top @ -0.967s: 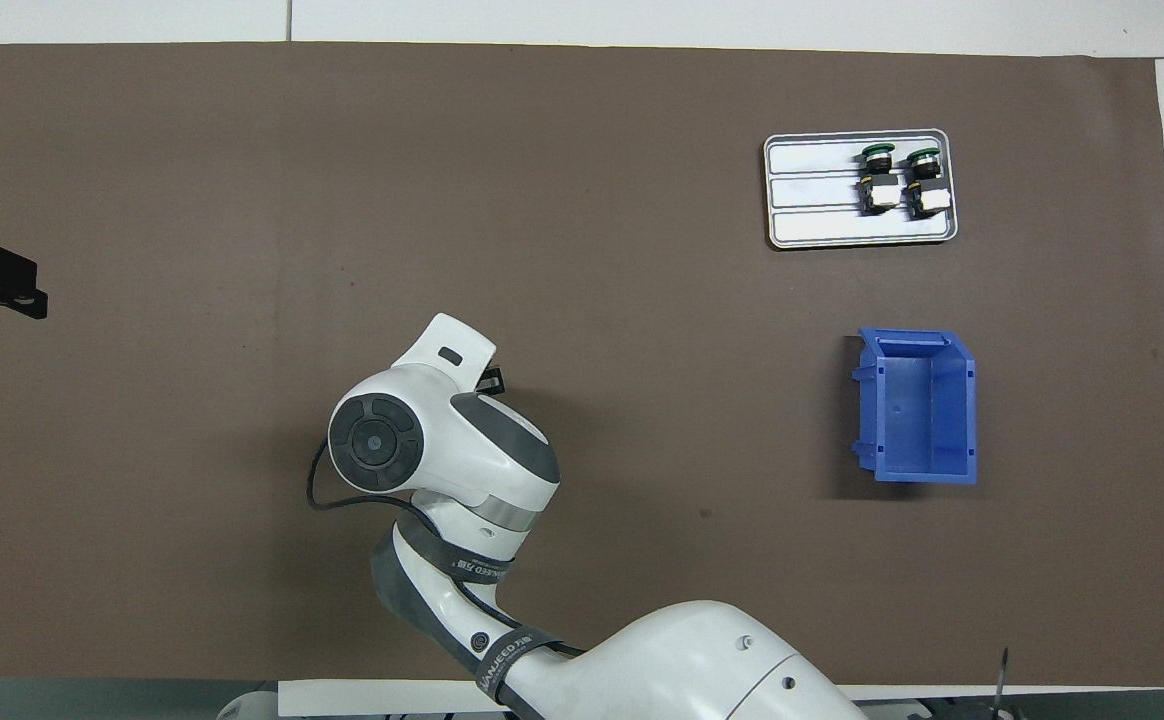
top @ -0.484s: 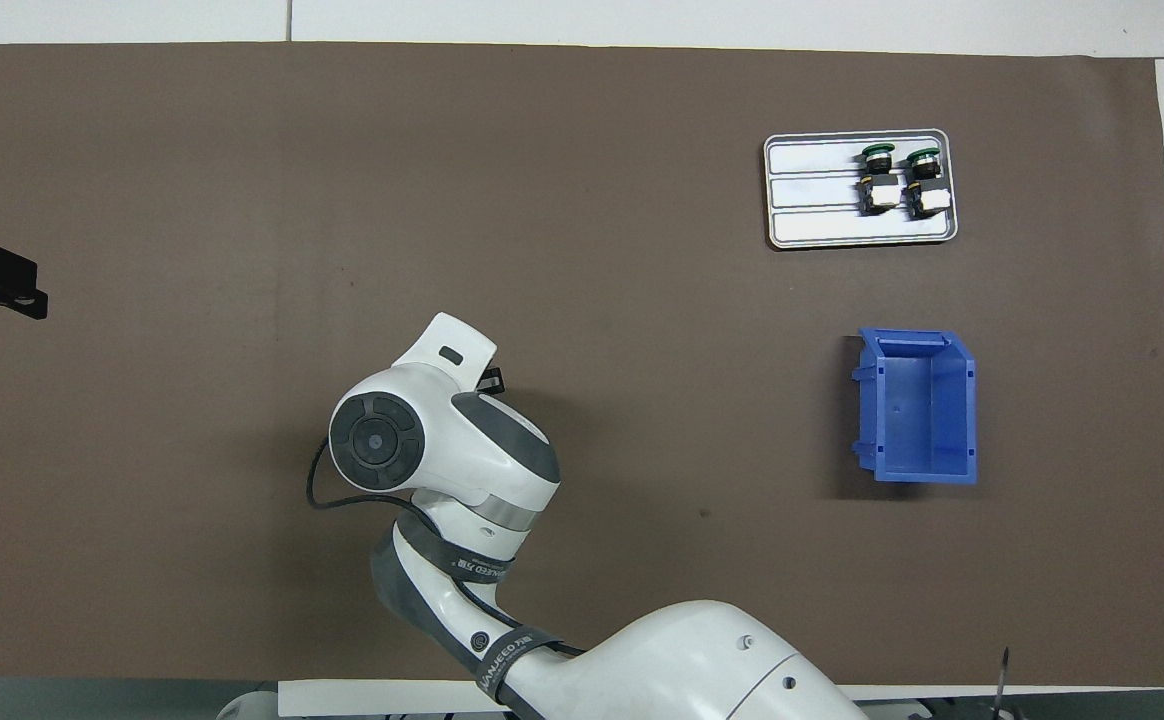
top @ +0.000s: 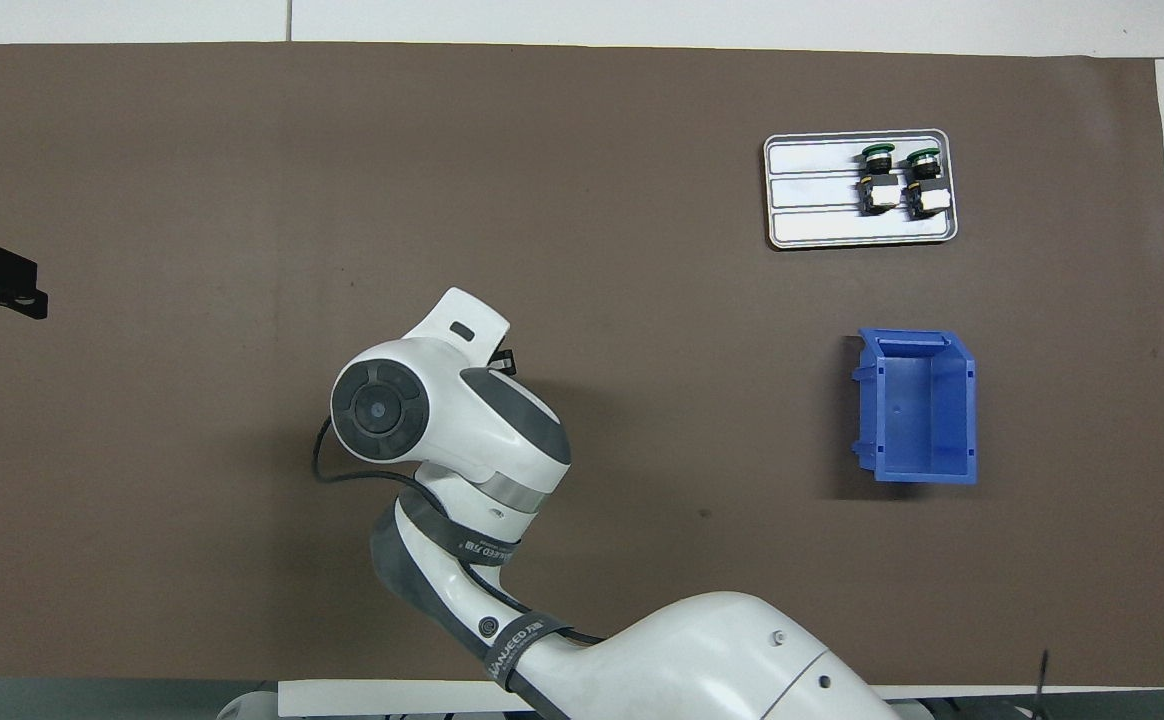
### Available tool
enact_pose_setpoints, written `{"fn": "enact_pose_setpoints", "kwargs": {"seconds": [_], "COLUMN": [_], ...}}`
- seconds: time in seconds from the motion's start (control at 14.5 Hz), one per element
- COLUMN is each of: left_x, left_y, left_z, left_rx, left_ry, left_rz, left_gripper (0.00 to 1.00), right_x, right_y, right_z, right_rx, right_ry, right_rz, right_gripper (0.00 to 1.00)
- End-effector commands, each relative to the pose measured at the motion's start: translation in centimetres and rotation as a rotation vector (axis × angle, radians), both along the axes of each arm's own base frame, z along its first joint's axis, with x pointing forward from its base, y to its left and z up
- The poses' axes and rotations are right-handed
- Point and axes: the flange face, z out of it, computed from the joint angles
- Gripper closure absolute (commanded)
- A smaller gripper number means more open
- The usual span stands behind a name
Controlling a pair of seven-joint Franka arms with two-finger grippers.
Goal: Place and press button with both arms
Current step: 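Grasp the green button with the right gripper, then carry the green button with the right gripper to the blue bin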
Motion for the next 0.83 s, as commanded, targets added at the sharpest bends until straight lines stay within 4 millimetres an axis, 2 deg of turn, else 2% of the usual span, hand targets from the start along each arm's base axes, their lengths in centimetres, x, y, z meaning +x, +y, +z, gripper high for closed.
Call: {"fn": "enact_pose_setpoints", "kwargs": {"seconds": [0.0,0.14,0.28,0.48,0.62,0.69,0.76], "left_x": [-0.3,-0.3,-0.3,-0.3,-0.3,-0.3,-0.3], "left_y": [0.3,0.3,0.3,0.3,0.3,0.3,0.3], "left_z": [0.0,0.0,0.0,0.0,0.0,0.0,0.0], "left_rx": [0.014,0.014,0.014,0.014,0.014,0.014,0.015], "left_ry": [-0.005,-0.004,-0.005,-0.005,-0.004,-0.005,-0.005], "left_rz": [0.0,0.002,0.001,0.0,0.002,0.0,0.002], "left_gripper": [0.0,0.0,0.0,0.0,0.0,0.0,0.0], "right_x": [2.6,3.5,3.1,2.6,1.3,0.8,0.4], "right_y": [-7.9,-16.6,-25.7,-39.7,-46.3,-48.4,-49.6], "right_z": [6.5,9.1,10.6,10.4,9.4,8.7,8.5], "right_rx": [-0.009,-0.01,-0.009,0.029,0.025,0.041,0.044], "right_ry": [0.023,0.021,0.042,0.116,0.18,0.205,0.208], "right_rz": [-0.001,-0.054,-0.073,-0.043,-0.027,-0.063,-0.08], "right_gripper": [1.0,1.0,1.0,1.0,1.0,1.0,1.0]}}
